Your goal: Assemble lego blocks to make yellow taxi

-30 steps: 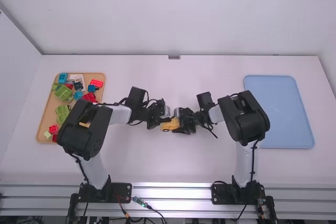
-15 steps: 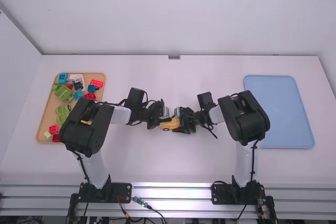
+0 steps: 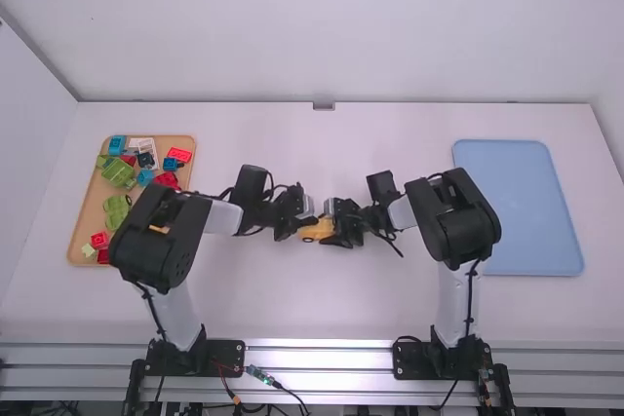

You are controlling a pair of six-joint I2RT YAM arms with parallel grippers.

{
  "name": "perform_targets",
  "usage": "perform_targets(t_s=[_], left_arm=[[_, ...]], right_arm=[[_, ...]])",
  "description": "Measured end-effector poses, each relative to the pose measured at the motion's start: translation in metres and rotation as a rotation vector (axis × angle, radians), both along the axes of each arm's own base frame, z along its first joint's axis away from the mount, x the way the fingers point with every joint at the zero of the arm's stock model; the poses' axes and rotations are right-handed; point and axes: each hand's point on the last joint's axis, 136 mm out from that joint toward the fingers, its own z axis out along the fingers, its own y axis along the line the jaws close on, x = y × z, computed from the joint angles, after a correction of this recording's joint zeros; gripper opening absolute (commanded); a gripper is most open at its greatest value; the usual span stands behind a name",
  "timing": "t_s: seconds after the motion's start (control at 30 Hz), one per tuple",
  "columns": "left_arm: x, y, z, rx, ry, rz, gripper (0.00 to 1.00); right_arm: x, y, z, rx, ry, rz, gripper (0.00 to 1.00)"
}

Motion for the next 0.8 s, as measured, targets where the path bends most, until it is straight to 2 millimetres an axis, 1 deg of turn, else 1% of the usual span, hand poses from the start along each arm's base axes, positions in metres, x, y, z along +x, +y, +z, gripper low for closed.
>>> perform_targets(t_s=[0.1,0.23,0.3,0.37,0.47,0.5,0.53,0.6,0.63,0.67,0.7,0.73,0.77,0.8], left_arm=[[0.000,0.003,0.002,0.048,0.051,-0.002,0.02],[0.000,0.009,0.006,0.115,0.075,-0.001,0.02],[0.001,0.012,0.018,0.137,0.065,-0.006,0.02],[0.005,0.012,0.032,0.135,0.035,-0.015,0.02],[0.022,0.017,0.073,0.123,-0.068,-0.007,0.02],[0.027,0.019,0.080,0.119,-0.084,0.003,0.02],[0.036,0.024,0.095,0.112,-0.114,0.029,0.02],[0.052,0.036,0.110,0.114,-0.126,0.103,0.02],[0.060,0.044,0.114,0.122,-0.110,0.157,0.02],[0.060,0.044,0.114,0.122,-0.110,0.157,0.02],[0.072,0.059,0.113,0.144,-0.067,0.258,0.08],[0.076,0.066,0.110,0.158,-0.042,0.305,0.10],[0.078,0.071,0.108,0.170,-0.020,0.340,0.18],[0.083,0.080,0.103,0.193,0.016,0.410,0.49]], right_arm=[[-0.001,0.001,0.000,0.002,0.000,0.003,0.30],[0.002,0.000,0.001,0.005,-0.005,-0.003,0.30],[0.004,-0.002,0.001,0.005,-0.008,-0.009,0.30],[0.004,-0.002,0.001,0.004,-0.007,-0.012,0.30],[0.005,-0.002,0.001,0.004,-0.007,-0.013,0.30],[0.004,-0.002,0.001,0.005,-0.006,-0.013,0.30],[0.004,-0.002,0.001,0.004,-0.006,-0.013,0.30],[0.005,-0.003,0.001,0.003,-0.006,-0.014,0.30],[0.005,-0.003,0.001,0.003,-0.004,-0.015,0.30],[0.005,-0.003,0.001,0.003,-0.004,-0.015,0.30],[0.005,-0.003,0.001,0.000,0.001,-0.021,0.30],[0.006,-0.003,0.000,-0.002,0.002,-0.024,0.30],[0.006,-0.003,0.000,-0.003,0.003,-0.026,0.31],[0.007,-0.003,0.000,-0.005,0.004,-0.029,0.32]])
